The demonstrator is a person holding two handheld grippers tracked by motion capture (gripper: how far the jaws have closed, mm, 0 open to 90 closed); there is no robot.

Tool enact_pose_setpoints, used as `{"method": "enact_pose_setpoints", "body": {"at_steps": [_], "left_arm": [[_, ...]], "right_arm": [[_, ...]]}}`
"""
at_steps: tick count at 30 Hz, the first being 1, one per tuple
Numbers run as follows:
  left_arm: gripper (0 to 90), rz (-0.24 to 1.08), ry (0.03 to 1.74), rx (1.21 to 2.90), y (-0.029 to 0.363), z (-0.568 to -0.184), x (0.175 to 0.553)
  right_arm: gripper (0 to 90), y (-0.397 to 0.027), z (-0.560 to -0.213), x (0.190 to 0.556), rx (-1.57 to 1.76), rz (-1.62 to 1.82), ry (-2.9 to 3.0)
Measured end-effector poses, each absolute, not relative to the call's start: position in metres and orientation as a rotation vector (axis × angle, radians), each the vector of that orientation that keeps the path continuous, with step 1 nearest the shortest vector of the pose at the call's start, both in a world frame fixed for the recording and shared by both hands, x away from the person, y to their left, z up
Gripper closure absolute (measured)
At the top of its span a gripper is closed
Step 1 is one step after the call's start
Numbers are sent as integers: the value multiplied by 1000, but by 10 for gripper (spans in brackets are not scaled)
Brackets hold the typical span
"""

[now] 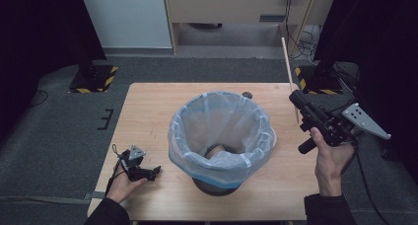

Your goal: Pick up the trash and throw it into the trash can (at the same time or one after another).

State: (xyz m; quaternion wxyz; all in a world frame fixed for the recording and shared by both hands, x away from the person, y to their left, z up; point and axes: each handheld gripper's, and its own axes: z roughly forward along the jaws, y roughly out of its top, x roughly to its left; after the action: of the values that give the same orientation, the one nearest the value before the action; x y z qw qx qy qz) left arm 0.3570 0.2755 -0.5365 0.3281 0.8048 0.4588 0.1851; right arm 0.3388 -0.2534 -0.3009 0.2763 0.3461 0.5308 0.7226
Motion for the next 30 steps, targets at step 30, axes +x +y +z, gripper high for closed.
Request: {"method": "enact_pose_setpoints", "body": {"at_steps": [30], "left_arm": [[0, 484, 1201, 2107, 276, -536, 357]], "right_arm": [[858, -185, -284, 319, 734, 2027, 1604]]}}
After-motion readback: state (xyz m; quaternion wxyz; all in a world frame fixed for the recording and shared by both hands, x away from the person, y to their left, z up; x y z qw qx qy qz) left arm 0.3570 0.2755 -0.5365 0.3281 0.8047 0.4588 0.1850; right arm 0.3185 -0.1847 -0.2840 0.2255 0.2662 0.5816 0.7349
